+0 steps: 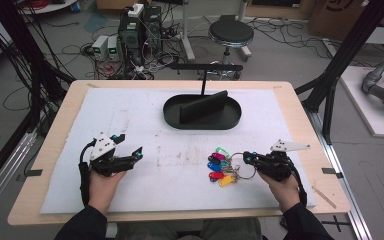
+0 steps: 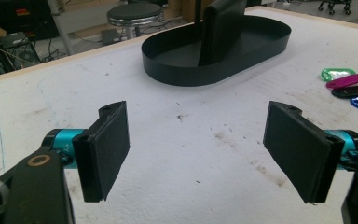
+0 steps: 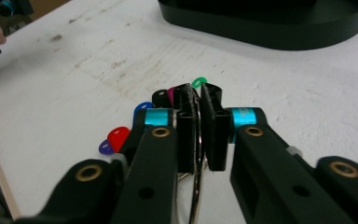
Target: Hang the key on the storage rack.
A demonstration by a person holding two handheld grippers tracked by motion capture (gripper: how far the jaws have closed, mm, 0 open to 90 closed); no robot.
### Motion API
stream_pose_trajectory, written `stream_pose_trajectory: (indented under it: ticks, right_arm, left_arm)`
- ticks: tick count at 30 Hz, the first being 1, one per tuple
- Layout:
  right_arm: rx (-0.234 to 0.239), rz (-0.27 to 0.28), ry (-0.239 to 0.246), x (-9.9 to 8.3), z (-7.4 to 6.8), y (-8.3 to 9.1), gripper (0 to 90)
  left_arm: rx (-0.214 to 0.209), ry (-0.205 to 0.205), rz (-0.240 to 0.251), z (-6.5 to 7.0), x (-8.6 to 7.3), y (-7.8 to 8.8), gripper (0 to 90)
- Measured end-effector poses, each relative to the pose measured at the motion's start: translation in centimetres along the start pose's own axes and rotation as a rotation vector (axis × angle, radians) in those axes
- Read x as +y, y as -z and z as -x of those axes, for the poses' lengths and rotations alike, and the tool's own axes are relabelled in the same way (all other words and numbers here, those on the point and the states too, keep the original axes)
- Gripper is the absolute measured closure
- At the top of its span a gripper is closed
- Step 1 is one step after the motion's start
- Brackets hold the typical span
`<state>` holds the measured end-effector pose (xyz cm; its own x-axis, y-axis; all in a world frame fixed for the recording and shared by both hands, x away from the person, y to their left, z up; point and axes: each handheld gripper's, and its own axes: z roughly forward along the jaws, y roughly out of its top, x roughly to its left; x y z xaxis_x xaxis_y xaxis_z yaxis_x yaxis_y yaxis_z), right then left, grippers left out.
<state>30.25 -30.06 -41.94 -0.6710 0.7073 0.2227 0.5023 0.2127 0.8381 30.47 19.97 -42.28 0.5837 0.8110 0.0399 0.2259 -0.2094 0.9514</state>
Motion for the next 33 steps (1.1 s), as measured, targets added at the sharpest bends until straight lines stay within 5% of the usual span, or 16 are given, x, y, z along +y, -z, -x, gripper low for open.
stream_pose_trajectory:
  ticks: [14,33]
  right_arm:
    - [0.014,0.033,0.057,1.5,-0.3,0.7,87.4]
    - [0.065,0.105,0.16,6.4,-1.2,2.7,87.6]
  left_arm:
    - [-0.036,0.001,0.021,0.1,0.1,0.1,22.6]
    - [-0.184,0.001,0.08,1.2,2.4,-0.7,23.1]
